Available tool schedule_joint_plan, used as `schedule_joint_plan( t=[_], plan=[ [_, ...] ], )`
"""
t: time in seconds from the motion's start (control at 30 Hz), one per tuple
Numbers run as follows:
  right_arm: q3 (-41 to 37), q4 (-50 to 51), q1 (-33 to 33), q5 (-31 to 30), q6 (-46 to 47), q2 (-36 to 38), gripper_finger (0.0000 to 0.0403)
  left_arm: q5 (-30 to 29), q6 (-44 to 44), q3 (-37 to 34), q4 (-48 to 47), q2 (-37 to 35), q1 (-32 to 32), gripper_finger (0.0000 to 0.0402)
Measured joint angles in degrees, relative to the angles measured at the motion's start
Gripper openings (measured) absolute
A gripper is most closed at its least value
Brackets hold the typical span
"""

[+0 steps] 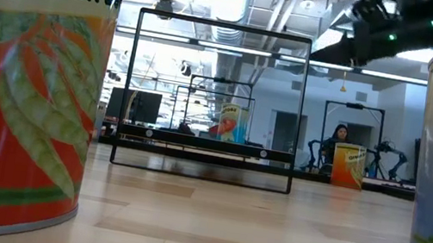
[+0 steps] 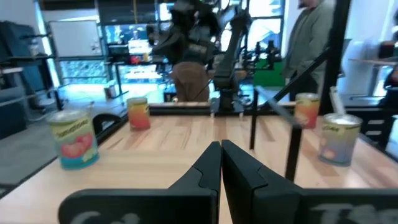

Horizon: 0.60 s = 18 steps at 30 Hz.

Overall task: Pick and place cans onto a shelf
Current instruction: Put the top canned corn on the shelf

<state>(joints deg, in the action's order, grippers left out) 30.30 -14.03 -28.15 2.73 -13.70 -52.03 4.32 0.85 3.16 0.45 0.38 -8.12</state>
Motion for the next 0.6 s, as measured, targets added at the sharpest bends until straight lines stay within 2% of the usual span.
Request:
schedule_joint_plan(
  t=[0.13,0.27,0.47,0.6],
  plan=[
    [-5.81,-9.45,-2.48,5.08,2.28,1.50,0.0009,0.35,-1.62,3.77,-4.92,1.39,0.00,0.0004],
    [-9.30,-13.54,-3.74,5.20,2.88,1.47,0.0013,-0.32,-4.55,8.38,-8.74,7.44,0.90,0.0004],
    [-11.27,-14.77,-4.25,5.19,3.63,1.45,0.0012,-2.99,-6.66,17.64,-12.13,23.05,4.71,0.0004],
    [-11.80,-14.88,-4.23,5.19,3.42,1.44,0.0012,-4.82,-8.12,27.44,-21.61,34.67,7.74,0.0004]
  ],
)
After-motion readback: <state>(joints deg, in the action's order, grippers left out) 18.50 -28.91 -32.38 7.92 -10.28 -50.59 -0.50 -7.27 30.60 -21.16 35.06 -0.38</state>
